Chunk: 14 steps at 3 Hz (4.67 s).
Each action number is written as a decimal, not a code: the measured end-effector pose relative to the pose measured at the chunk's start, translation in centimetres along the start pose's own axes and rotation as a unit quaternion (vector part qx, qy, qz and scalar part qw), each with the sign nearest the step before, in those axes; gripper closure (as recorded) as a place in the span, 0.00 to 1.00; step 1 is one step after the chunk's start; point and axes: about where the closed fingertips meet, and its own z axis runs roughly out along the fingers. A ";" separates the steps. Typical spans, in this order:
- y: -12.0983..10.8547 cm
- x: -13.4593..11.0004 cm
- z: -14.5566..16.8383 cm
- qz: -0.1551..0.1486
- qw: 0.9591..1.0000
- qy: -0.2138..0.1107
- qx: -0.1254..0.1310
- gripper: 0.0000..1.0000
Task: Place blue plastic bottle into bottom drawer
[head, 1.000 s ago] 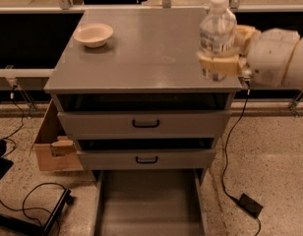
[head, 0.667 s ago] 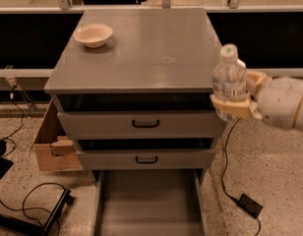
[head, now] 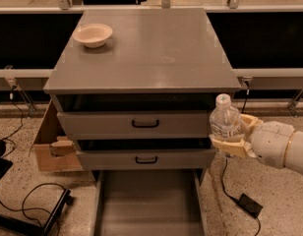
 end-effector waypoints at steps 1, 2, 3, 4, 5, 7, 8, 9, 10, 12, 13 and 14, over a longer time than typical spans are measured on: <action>0.2 -0.9 0.7 -0.015 1.000 -0.004 -0.007 1.00; 2.3 1.3 4.1 -0.016 0.999 -0.024 -0.038 1.00; 5.2 7.1 8.5 -0.019 0.997 -0.050 -0.063 1.00; 6.5 12.4 12.5 -0.023 0.994 -0.080 -0.070 1.00; 7.3 18.1 16.6 0.001 0.992 -0.100 -0.079 1.00; 9.1 23.4 19.9 0.048 0.988 -0.109 -0.099 1.00; 11.5 24.6 21.9 0.075 0.984 -0.119 -0.105 1.00; 17.9 29.0 27.7 0.109 0.975 -0.142 -0.130 1.00; 21.9 32.6 32.8 0.104 0.969 -0.159 -0.156 1.00; 27.4 38.9 42.4 0.098 0.955 -0.157 -0.232 1.00; 29.6 41.2 45.8 0.104 0.948 -0.152 -0.258 1.00; 31.1 43.2 48.2 0.112 0.945 -0.145 -0.272 1.00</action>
Offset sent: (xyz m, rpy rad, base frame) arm 0.0199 0.0598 -0.1201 0.1215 0.0122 0.1879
